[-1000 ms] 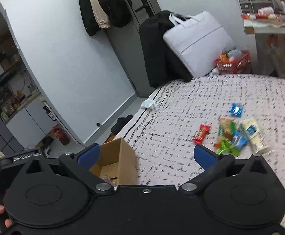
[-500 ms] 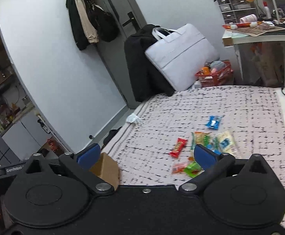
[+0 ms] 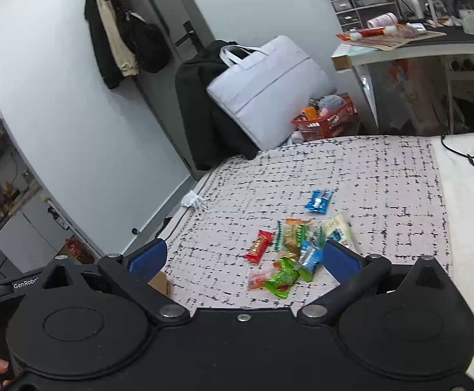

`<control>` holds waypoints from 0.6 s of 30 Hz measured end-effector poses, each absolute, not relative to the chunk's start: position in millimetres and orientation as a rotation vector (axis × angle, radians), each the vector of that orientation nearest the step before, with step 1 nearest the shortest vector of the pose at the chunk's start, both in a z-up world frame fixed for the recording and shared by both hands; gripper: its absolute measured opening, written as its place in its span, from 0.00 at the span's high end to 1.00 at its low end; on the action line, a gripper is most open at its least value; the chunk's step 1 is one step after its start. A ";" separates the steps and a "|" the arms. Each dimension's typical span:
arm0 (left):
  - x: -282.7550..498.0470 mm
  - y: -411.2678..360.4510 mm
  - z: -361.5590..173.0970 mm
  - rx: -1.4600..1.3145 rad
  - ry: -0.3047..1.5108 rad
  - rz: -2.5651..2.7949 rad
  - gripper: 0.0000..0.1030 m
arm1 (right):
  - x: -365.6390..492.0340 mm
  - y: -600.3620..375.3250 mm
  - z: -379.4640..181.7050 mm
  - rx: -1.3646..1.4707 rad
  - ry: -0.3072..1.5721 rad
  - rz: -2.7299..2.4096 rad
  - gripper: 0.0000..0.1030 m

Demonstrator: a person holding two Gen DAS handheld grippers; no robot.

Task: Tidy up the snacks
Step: 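Move both open tools back toward the remaining snack pile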

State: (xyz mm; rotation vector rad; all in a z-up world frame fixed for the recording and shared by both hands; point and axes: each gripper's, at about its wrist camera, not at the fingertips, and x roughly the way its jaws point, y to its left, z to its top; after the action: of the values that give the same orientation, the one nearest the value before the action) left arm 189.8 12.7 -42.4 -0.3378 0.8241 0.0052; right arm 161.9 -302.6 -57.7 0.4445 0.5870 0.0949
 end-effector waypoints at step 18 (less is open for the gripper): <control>230.7 -66.7 -91.3 -0.277 0.896 -0.020 0.00 | 184.6 -358.7 -106.0 0.601 0.666 -0.011 0.00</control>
State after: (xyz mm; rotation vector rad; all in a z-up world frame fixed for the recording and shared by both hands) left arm 230.7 -66.7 -91.3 -0.2772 0.8961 -0.0199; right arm 184.6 -358.7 -106.0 0.6012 0.6656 -0.0114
